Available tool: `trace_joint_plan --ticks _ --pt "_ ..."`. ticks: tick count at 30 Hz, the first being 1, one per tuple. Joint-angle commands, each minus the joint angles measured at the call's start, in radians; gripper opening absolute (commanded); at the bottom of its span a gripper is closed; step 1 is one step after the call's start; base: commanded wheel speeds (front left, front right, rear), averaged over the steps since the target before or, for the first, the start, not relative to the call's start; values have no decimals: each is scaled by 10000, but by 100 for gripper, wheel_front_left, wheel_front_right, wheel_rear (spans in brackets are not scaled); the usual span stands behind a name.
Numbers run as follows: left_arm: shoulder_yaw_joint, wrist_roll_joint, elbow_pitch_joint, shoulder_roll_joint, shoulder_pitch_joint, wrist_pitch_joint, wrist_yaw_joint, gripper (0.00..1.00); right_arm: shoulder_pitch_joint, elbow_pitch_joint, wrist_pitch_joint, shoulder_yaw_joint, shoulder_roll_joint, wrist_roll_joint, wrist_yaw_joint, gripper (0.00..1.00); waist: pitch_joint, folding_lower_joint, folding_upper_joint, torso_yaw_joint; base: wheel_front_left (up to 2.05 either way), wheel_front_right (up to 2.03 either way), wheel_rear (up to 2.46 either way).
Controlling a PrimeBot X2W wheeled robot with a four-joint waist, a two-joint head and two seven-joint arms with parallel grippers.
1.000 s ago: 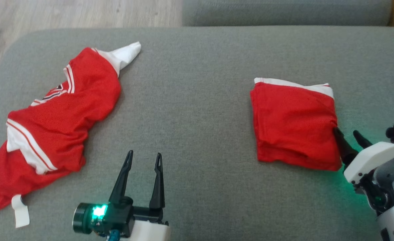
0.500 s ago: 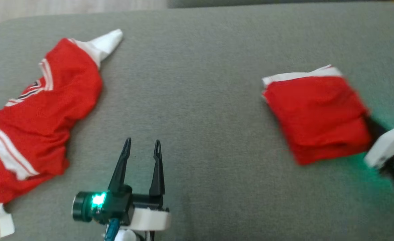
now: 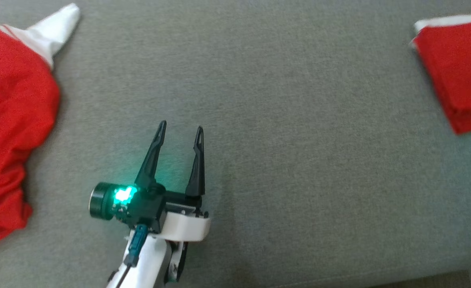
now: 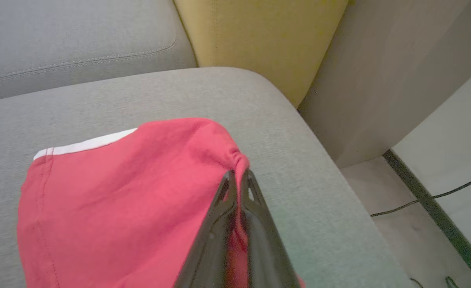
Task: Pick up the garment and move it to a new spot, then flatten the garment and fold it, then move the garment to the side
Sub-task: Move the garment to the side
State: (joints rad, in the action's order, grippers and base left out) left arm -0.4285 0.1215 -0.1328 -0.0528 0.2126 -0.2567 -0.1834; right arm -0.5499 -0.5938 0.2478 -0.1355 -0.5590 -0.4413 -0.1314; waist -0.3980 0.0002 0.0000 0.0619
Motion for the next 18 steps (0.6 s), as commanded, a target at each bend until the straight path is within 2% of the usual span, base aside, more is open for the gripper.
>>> trace_joint_plan --ticks 1,2,3,4,5,9,13,18 --pt "249 -94 214 20 225 -51 46 100 -175 143 -220 -124 -493 256 7 0 -211 -2 0 206 0 0 0" --pt "254 -115 181 20 268 -51 69 100 -276 1 -352 -275 -484 469 7 5 -228 -2 0 227 0 0 0" --pt "259 -131 147 20 301 -51 86 100 -372 -141 -491 -420 -466 729 7 41 -233 -2 0 243 0 0 0" --pt "258 -141 111 21 323 -51 101 100 -464 -293 -624 -576 -419 1019 7 89 -215 -2 0 255 0 0 0" --pt "254 -144 68 21 333 -51 114 100 -552 -400 -790 -692 -351 1345 7 100 -166 -2 0 262 0 0 0" --pt "181 -102 -87 23 267 -51 146 100 -797 -441 -1918 -1051 90 2748 7 100 278 -2 0 181 0 0 0" --pt "28 66 -169 24 17 -51 97 100 -697 -245 -3329 -1128 841 4031 7 100 1087 -2 0 -96 0 0 0" --pt "-80 407 -251 25 -553 -51 -119 100 178 20 -4148 0 2158 4144 7 100 2329 -2 0 -576 0 0 0"
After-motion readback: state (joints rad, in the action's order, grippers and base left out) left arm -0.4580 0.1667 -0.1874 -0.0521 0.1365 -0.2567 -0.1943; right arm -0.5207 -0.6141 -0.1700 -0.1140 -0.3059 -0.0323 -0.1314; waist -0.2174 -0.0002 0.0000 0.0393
